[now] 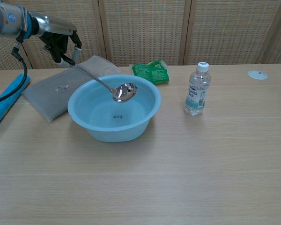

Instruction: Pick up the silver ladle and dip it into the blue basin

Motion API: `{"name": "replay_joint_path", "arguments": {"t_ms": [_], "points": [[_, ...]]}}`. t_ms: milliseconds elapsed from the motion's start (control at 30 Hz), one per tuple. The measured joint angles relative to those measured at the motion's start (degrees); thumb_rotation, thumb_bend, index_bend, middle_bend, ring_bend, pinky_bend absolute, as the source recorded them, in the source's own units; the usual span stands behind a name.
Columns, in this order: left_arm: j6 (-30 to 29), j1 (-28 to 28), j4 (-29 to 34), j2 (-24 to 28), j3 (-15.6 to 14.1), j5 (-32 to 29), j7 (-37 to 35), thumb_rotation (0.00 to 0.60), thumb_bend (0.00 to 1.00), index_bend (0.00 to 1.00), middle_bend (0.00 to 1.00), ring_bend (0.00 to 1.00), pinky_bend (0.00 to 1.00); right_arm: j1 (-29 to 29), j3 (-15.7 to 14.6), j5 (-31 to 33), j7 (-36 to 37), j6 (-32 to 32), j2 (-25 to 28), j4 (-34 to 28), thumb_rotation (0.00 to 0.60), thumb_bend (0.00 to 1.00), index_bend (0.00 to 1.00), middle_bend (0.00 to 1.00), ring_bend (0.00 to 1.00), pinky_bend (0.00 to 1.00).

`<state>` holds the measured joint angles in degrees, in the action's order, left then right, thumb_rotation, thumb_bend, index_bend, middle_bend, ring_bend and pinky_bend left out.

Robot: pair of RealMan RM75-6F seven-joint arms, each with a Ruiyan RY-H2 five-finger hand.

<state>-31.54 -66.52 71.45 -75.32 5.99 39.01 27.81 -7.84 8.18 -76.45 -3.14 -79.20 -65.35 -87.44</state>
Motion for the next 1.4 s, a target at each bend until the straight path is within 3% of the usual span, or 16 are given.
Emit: {"name": "replay_joint_path", "arguments": {"t_ms": [400, 1000, 1400], "points": [[-1.64, -7.36, -6.17, -7.52, -6.52, -10.70, 12.02, 0.600, 0.79, 1.00, 1.00, 1.00, 1.00, -0.30, 0.20, 0.84, -0.33, 0.61, -0.26, 0.33, 0.600, 0.00, 0.00, 0.00, 0.00, 0.00], [-2.47, -13.06, -11.16, -13.55, -11.44, -21.09, 21.02, 0.600, 0.79, 1.00, 1.00, 1.00, 1.00, 0.45, -0.05, -0.42, 1.76, -0.70, 1.45, -1.41, 0.600, 0.00, 0.00, 0.00, 0.00, 0.00], [-3.40, -15.06, -11.17, -15.00, -12.42, -24.47, 24.32, 0.600, 0.79, 1.00, 1.00, 1.00, 1.00, 0.47, -0.09, -0.46, 2.50, -0.52, 1.76, -1.44, 0.600, 0.00, 0.00, 0.00, 0.00, 0.00]]}}
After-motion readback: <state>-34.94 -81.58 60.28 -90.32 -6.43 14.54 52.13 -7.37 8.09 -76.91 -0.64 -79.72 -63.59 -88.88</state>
